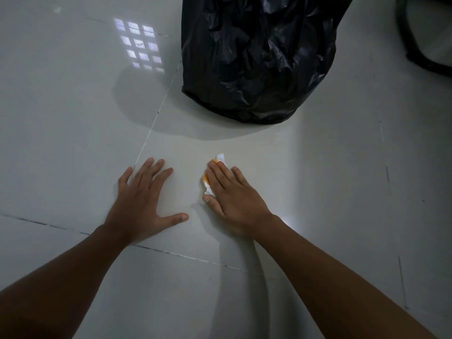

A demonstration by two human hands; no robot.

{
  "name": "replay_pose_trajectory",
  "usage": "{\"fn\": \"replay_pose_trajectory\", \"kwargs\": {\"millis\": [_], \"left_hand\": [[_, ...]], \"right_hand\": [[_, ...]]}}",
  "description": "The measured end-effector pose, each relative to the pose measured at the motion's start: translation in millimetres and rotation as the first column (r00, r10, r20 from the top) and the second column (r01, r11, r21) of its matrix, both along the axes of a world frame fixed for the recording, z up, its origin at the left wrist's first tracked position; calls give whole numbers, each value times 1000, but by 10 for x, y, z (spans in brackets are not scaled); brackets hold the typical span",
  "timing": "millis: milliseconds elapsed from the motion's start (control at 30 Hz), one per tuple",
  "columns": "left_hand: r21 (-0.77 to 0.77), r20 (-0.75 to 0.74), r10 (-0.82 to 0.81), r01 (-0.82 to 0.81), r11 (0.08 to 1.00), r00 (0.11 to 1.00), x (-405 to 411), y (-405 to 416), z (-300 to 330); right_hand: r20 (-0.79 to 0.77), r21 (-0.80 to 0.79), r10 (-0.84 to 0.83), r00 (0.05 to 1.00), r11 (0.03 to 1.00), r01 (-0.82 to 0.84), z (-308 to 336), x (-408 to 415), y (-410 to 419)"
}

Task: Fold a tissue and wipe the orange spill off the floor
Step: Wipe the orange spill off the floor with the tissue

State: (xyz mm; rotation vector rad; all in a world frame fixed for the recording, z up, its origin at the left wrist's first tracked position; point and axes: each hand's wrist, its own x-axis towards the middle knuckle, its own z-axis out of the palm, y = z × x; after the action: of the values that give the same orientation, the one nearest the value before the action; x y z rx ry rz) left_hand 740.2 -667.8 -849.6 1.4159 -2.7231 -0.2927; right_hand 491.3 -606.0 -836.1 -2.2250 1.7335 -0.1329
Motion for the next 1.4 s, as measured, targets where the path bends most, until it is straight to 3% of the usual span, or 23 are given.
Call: {"fn": "replay_pose_trajectory", "kwargs": {"millis": [233,467,700,1067,1233,1400], "left_hand": [[-10,-1,2,-2,1000,1000,6,6,-2],[-26,-15,13,-13,1000,1000,-10,18,-1],[-2,-26,20,-20,1000,999,-11,12,8],[3,-19,21,-21,1000,1000,-14,15,7],[4,-14,20,-20,1000,1000,-14,12,8],[11,-10,20,-20,1000,1000,-17,9,12]], "right_hand": [[99,-19,-91,991,995,94,58,-227,309],[326,-243,-308,894,886,395,222,-420,348],[269,99,-165,949,985,143,233,-549,144],[283,165,-232,931,968,191,261,-522,74],[321,76,-211,923,978,197,198,-454,123],[317,104,-234,919,972,212,225,-469,278]]}}
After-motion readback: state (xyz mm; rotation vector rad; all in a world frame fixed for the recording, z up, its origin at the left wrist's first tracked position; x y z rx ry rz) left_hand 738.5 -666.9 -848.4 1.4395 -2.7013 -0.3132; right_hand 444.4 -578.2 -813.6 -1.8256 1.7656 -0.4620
